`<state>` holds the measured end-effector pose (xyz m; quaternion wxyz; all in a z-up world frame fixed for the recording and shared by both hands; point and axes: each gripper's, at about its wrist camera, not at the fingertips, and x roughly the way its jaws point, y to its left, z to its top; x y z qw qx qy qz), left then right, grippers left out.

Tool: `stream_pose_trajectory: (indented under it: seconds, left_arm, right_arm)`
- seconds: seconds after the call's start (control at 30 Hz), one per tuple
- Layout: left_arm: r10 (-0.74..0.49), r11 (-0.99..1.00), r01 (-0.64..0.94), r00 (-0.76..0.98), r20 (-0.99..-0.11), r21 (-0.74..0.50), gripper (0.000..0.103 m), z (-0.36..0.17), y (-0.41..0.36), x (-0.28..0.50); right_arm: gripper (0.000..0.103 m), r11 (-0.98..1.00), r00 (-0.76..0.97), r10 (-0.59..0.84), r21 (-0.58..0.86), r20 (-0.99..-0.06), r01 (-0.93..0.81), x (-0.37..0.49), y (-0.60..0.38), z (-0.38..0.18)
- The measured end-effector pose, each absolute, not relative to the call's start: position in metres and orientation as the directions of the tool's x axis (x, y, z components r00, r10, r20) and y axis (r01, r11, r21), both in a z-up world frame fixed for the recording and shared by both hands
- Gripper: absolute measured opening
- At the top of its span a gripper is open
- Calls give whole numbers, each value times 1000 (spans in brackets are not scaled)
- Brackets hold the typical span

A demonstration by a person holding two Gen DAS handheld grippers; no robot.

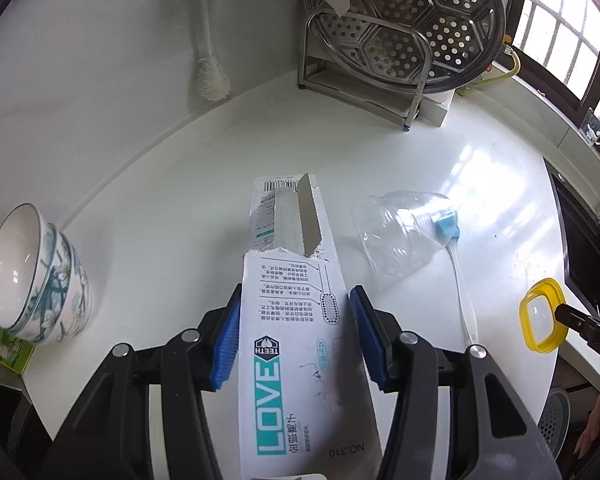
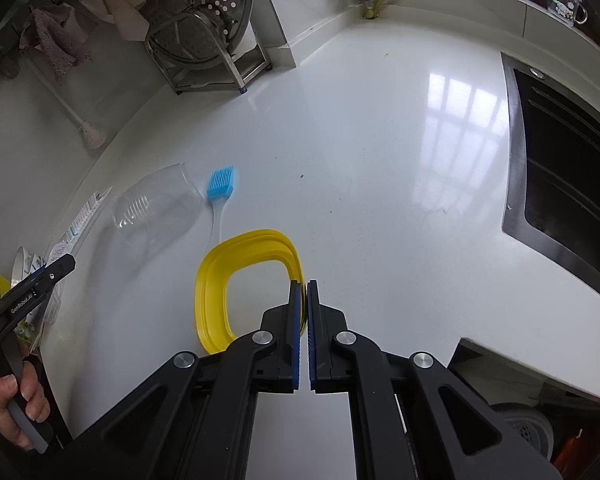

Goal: Collect trash
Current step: 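Carry the toothbrush box and yellow lid with both tools over the wastebasket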

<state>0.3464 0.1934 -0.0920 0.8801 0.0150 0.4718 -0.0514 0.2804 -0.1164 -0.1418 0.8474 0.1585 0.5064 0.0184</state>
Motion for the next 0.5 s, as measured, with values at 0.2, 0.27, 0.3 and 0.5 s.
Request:
stream_pose_trajectory:
  seconds: [0.2,0.27,0.3,0.5]
  left_arm:
    - [-61,996,94,568,-821,-9,51,-69,173,290]
    - [-59,995,99,575,-816,-2,51,-63,162,272]
    - [-62,995,102,578,-814,-3,51,-61,156,262]
    - [-102,992,125,582,-807,-35,51,-48,112,210]
  right_arm:
    - [3,945,495,233,315,-837,88,243,-130,-132]
    - [3,944,501,244,321,-830,72,229,-137,-127]
    - [3,945,503,247,321,-828,64,221,-141,-124]
    - [3,948,520,247,315,-818,45,175,-173,-108]
